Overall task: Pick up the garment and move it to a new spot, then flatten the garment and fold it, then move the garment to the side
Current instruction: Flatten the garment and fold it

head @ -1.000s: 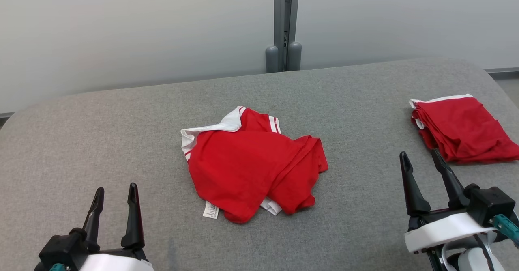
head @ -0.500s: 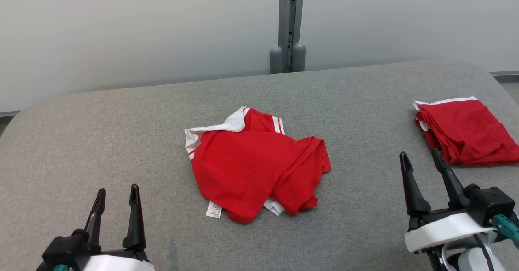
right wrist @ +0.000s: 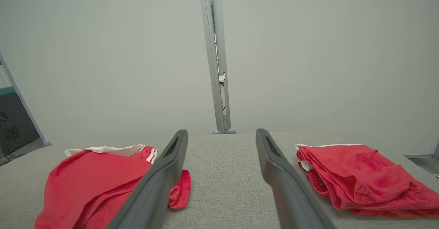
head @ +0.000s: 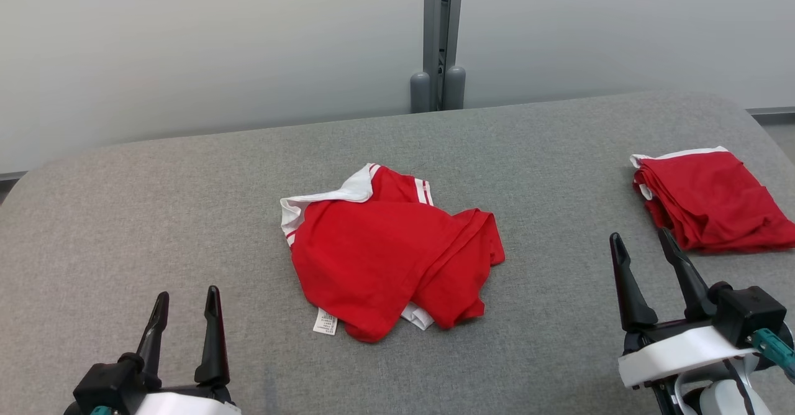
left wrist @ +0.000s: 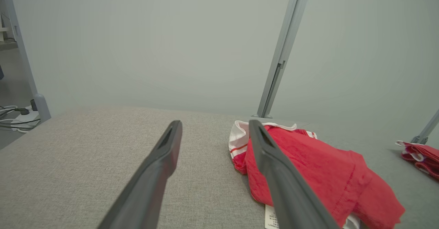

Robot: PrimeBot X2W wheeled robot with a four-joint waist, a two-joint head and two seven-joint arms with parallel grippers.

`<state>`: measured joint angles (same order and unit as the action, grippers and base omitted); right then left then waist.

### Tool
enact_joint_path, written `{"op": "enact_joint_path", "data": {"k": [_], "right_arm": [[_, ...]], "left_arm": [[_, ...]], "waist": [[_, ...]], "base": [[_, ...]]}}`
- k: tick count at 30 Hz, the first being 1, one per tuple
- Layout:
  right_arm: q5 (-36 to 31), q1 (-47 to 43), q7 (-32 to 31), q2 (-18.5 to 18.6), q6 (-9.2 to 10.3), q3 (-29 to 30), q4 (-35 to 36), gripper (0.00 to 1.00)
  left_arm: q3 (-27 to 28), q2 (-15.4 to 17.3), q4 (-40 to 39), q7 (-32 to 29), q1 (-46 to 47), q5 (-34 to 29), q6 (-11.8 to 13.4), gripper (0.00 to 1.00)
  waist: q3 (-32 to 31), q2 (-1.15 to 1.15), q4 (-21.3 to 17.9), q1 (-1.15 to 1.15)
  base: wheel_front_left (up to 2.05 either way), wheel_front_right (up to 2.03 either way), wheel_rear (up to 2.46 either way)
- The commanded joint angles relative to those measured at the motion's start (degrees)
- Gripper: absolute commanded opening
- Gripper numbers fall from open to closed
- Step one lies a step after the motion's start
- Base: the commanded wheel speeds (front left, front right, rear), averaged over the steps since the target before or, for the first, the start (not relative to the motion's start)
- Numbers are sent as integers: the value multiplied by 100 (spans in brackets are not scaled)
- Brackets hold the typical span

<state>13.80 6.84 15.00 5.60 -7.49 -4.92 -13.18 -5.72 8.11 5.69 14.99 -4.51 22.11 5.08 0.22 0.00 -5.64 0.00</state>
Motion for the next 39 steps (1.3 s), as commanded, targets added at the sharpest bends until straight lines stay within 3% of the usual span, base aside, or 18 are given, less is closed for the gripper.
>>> {"op": "enact_joint_path", "data": {"k": [1, 15, 25, 29, 34, 36, 39], "right_arm": [[-3, 8, 24, 28, -1, -2, 11, 100], [9, 60, 24, 15, -1, -23, -27, 100], [43, 171, 24, 47, -1, -117, -65, 100], [58, 216, 24, 37, -1, -160, -79, 100], [87, 304, 24, 24, -1, -207, -107, 100], [98, 332, 24, 22, -1, -223, -112, 100], [106, 378, 24, 8, -1, -220, -81, 100]], "left_arm": [[4, 6, 17, 26, 18, -41, -32, 100], [-289, 11, 128, -191, 182, -111, -163, 100], [-1328, -6, 888, -1591, 742, -326, -676, 100], [-1603, -35, 1235, -2148, 1049, -437, -736, 100], [-1952, -21, 1570, -2392, 1410, -624, -908, 100], [-2029, -1, 1778, -2462, 1527, -703, -907, 100], [-2044, 25, 2102, -2535, 1760, -854, -712, 100]], "waist": [[0, 0, -4, 0], [25, 0, -104, 0], [128, 0, -301, 0], [195, 0, -451, 0], [275, 0, -673, 0], [323, 0, -772, 0], [405, 0, -898, 0]], "base": [[0, 0, 0], [0, 0, 0], [0, 0, 0], [0, 0, 0], [0, 0, 0], [0, 0, 0], [0, 0, 0]]}}
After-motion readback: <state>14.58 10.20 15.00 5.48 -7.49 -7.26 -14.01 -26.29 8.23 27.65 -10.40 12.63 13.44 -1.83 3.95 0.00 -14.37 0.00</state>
